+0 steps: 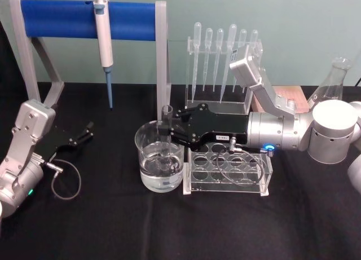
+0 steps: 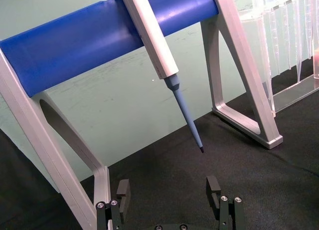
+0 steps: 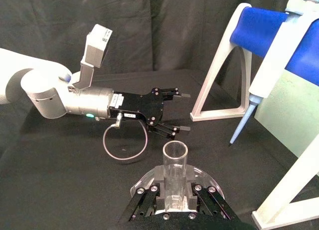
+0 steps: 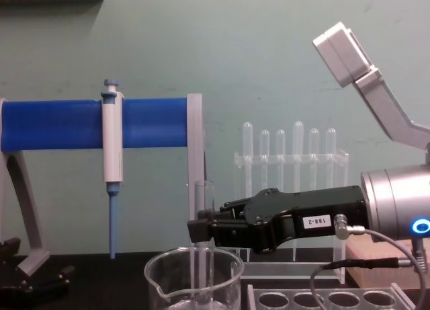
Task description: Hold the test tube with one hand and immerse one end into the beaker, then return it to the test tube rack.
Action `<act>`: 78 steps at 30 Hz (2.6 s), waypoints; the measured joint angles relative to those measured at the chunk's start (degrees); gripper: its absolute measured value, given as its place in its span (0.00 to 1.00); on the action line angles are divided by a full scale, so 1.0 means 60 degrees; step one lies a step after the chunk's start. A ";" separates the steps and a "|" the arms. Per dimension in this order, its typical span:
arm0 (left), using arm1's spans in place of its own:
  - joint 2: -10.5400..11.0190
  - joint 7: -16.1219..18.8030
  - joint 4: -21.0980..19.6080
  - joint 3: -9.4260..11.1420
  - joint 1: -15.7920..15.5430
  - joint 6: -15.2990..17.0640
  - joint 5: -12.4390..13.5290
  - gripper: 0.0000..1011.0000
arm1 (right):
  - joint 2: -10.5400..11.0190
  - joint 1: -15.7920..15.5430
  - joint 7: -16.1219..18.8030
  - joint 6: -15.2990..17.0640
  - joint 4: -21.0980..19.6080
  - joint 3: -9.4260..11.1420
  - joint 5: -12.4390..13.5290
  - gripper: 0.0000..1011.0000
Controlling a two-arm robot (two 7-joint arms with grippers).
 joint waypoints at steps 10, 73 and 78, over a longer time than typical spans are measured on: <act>0.0000 0.0000 0.0000 0.0000 0.0000 0.0000 0.0001 0.99 | 0.0000 0.0000 0.0000 0.0000 0.0000 0.0000 0.0000 0.24; 0.0000 0.0000 0.0000 0.0000 0.0000 0.0000 0.0001 0.99 | 0.1694 0.0053 -0.1650 0.2205 -0.3509 0.1086 0.1435 0.24; 0.0000 0.0000 0.0000 -0.0001 -0.0001 0.0000 0.0001 0.99 | 0.2246 -0.0310 -0.1837 0.2213 -0.4055 0.1337 0.1627 0.24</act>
